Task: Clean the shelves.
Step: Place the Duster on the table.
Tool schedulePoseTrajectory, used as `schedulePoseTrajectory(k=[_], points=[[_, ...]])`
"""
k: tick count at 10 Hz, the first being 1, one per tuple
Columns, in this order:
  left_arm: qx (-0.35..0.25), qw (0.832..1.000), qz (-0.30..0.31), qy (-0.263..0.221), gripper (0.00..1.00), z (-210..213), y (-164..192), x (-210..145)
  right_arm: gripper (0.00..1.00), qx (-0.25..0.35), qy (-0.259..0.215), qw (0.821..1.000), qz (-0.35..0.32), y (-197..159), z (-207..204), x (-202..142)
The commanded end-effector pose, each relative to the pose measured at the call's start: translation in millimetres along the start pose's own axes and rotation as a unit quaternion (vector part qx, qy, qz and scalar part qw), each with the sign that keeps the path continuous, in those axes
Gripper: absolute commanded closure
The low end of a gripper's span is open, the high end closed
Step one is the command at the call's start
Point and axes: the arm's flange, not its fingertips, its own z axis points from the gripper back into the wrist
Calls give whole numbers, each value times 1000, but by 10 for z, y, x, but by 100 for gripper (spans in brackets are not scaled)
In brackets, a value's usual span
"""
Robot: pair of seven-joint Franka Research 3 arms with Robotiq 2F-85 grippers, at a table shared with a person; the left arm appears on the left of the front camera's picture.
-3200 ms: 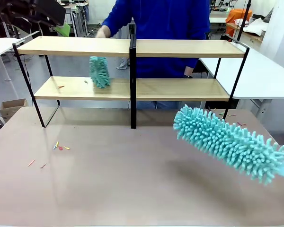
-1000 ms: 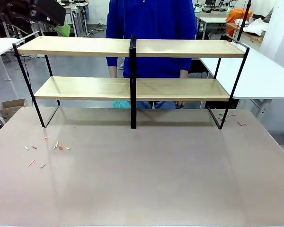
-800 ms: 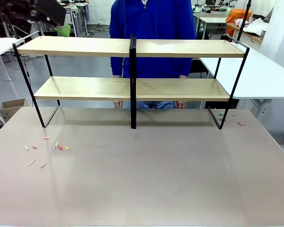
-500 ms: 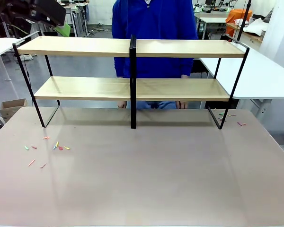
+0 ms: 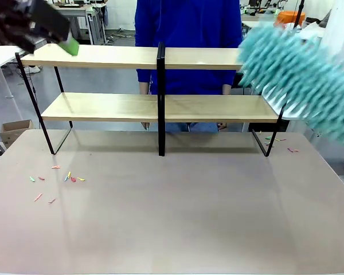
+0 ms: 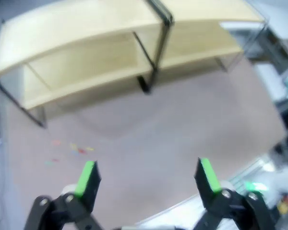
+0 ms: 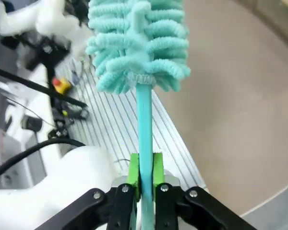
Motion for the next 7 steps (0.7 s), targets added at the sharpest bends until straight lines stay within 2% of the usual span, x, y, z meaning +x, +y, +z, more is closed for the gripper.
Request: schedulePoseTrajectory(k=[1, 2, 3, 4, 5, 6, 7], points=[[-162, 977, 44, 133, 0, -124, 726, -249, 87, -44, 49, 996, 58, -126, -638, 234], [-205, 960, 66, 177, 0, -379, 1156, -473, 87, -59, 70, 993, 69, -266, -980, 410], [-271, 938, 121, 180, 0, -639, 1519, -716, 87, -85, 69, 991, 79, -438, -1220, 542], [-324, 914, 172, 174, 0, -927, 1794, -983, 87, -60, 71, 992, 89, -613, -1405, 633], [-386, 880, 232, 151, 0, -1196, 1921, -1213, 87, -52, 90, 989, 108, -782, -1542, 701], [-410, 856, 286, 132, 0, -1510, 1997, -1436, 87, -49, 106, 984, 134, -940, -1640, 752], [-377, 842, 360, 139, 0, -1763, 2036, -1506, 87, -41, 136, 979, 147, -1062, -1699, 786]])
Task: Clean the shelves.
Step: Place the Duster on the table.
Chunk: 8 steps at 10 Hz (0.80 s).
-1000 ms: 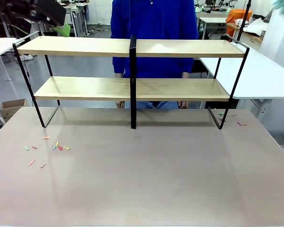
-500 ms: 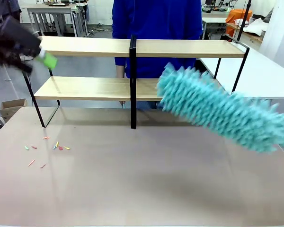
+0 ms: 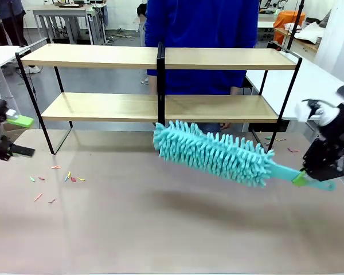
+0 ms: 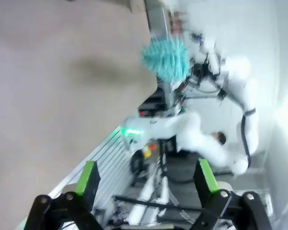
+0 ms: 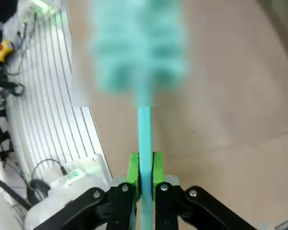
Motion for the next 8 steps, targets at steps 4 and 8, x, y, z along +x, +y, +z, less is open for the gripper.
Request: schedulePoseTrajectory(k=[4, 8], points=[[0, 1000, 0, 0, 0, 0, 0, 0, 87, 11, 57, 997, 59, -466, -140, -125], [0, 1000, 0, 0, 0, 0, 0, 0, 87, 16, 74, 996, 49, -515, -156, -127]])
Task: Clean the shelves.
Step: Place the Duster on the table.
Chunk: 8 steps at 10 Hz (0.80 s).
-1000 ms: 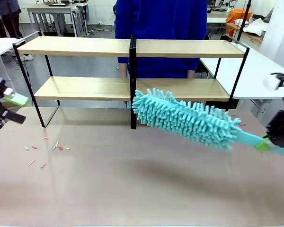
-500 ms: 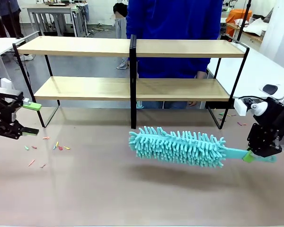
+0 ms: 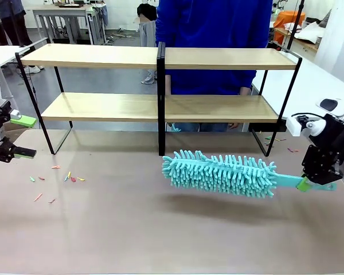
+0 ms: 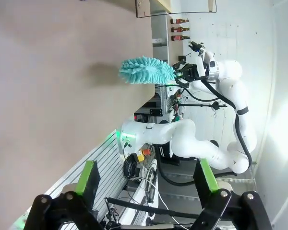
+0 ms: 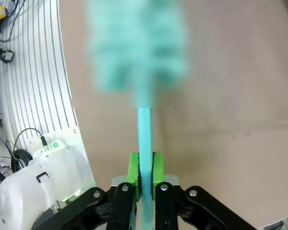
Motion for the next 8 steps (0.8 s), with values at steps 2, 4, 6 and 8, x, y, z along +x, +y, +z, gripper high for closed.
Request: schedulePoseTrajectory(k=[2, 4, 6, 8], points=[[-3, 1000, -11, 3, 0, -15, 38, 10, 28, 8, 16, 1000, -2, -187, 115, -24], [-3, 1000, -11, 3, 0, -15, 38, 10, 0, 35, -83, 994, -60, -311, 465, -235], [-3, 1000, -11, 3, 0, -15, 38, 10, 0, 247, -210, 916, -237, -177, 822, -541], [-3, 1000, -11, 3, 0, -15, 38, 10, 0, 429, -243, 811, -314, 34, 613, -833]])
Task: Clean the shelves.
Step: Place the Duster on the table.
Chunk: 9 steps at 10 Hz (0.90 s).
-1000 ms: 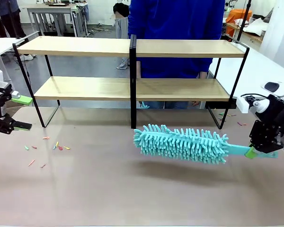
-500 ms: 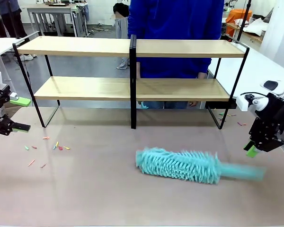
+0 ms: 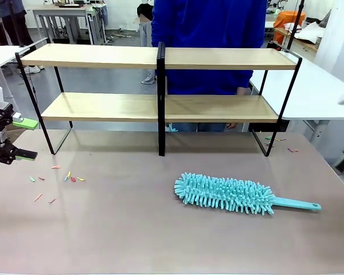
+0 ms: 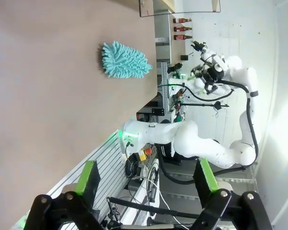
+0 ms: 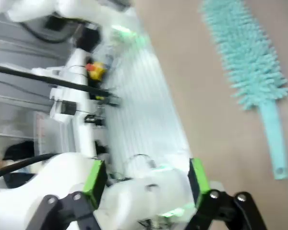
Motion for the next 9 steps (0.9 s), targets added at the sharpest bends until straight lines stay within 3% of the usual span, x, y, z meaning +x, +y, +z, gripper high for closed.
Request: schedulePoseTrajectory(k=[1, 2, 3, 5, 6, 7, 8, 9], points=[[-8, 1000, -13, 0, 0, 8, -2, -1, 0, 284, -168, 924, -194, -210, -162, -146], [-8, 1000, -13, 0, 0, 8, -2, -1, 0, 344, -249, 878, -220, -329, -291, -186], [-8, 1000, -13, 0, 0, 8, -2, -1, 0, 373, -280, 852, -238, -363, -426, -192], [-8, 1000, -13, 0, 0, 8, -2, -1, 0, 265, -295, 853, -341, -432, -820, -165], [-8, 1000, -13, 0, 0, 8, -2, -1, 0, 255, -364, 812, -378, -453, -886, -182], [-8, 1000, -13, 0, 0, 8, -2, -1, 0, 232, -425, 787, -382, -436, -821, -216], [-8, 1000, -13, 0, 0, 8, -2, -1, 0, 210, -441, 789, -372, -353, -738, -225], [-8, 1000, -13, 0, 0, 8, -2, -1, 0, 248, -286, 868, -322, -784, -706, -348]])
